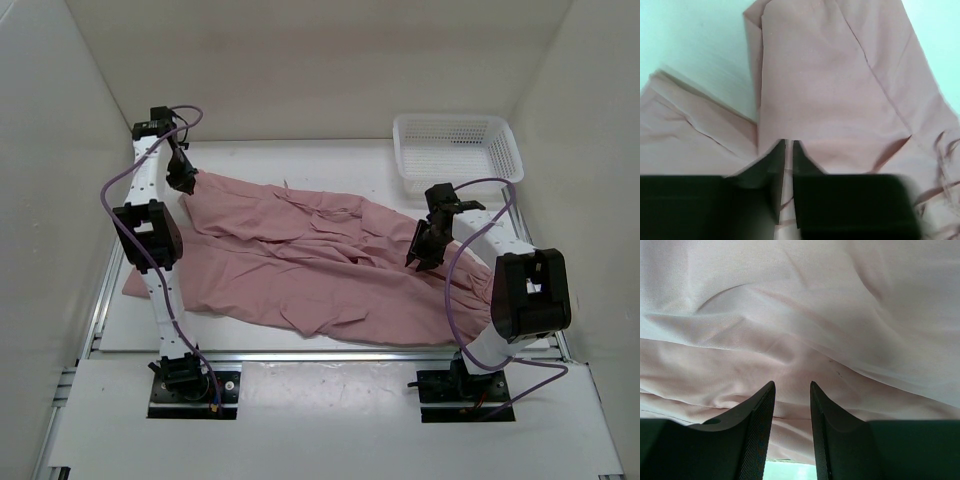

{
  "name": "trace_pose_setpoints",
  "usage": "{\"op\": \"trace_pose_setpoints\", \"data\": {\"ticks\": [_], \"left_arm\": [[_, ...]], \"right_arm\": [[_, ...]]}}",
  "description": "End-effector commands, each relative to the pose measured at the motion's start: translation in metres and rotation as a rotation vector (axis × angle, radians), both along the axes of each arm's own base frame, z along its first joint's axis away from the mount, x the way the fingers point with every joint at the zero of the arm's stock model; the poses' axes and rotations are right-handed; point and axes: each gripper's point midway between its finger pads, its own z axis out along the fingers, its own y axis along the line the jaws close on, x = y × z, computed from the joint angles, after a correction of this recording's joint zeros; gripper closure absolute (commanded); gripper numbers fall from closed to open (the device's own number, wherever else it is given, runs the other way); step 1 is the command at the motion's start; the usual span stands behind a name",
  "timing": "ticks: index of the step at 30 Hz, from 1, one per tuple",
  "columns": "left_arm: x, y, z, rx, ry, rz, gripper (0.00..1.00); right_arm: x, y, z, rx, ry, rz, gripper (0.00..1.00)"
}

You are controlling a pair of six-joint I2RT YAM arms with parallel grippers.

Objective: Fold and stack the trousers
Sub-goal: Flatten the trousers out

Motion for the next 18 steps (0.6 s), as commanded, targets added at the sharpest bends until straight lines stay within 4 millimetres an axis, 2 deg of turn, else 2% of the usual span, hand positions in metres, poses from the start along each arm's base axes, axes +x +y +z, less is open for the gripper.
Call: {"op": "trace_pose_setpoints", "data": {"ticks": [1, 2, 3, 5, 6, 8, 10, 12, 13, 15, 16, 17, 18], "left_arm": [[-0.007, 0.004, 0.000, 0.018, 0.019, 0.007, 0.90], [-0.010, 0.008, -0.004, 0.037, 0.035, 0.015, 0.90], [-0.008, 0.010, 0.001, 0.052, 0.019, 0.020, 0.90], [-0.013, 0.012, -0.008, 0.058, 0.043, 0.032, 0.87], [-0.015, 0.018, -0.011, 0.056, 0.053, 0.045, 0.66], [-0.012, 0.018, -0.016, -0.006, 0.037, 0.046, 0.52], [-0.012, 0.017, -0.032, -0.046, 0.055, 0.046, 0.40], [-0.010, 0.014, -0.041, -0.068, 0.067, 0.040, 0.40], [-0.008, 0.014, -0.052, -0.071, 0.082, 0.040, 0.40], [-0.003, 0.012, -0.053, -0.083, 0.072, 0.036, 0.46], [-0.004, 0.012, -0.058, -0.084, 0.081, 0.036, 0.52], [-0.001, 0.013, -0.055, -0.083, 0.071, 0.035, 0.72], [0.003, 0.014, -0.050, -0.080, 0.054, 0.035, 0.82]], "right_arm": [[0.006, -0.001, 0.014, -0.002, -0.048, 0.014, 0.61], [0.006, -0.001, 0.014, -0.002, -0.048, 0.014, 0.61], [0.007, -0.001, 0.016, -0.001, -0.057, 0.014, 0.61], [0.004, -0.001, 0.013, 0.000, -0.045, 0.005, 0.61], [0.004, -0.001, 0.013, 0.000, -0.045, 0.005, 0.61], [0.001, -0.002, 0.011, -0.002, -0.036, 0.005, 0.61], [0.001, -0.002, 0.011, -0.002, -0.036, 0.005, 0.61], [0.001, -0.002, 0.011, -0.002, -0.036, 0.005, 0.61], [0.001, -0.002, 0.011, -0.002, -0.036, 0.005, 0.61], [0.001, -0.002, 0.011, -0.002, -0.036, 0.005, 0.61], [0.001, -0.002, 0.011, -0.002, -0.036, 0.005, 0.61], [0.003, -0.001, 0.013, 0.000, -0.045, 0.005, 0.61], [0.004, -0.001, 0.013, 0.000, -0.045, 0.005, 0.61]]}}
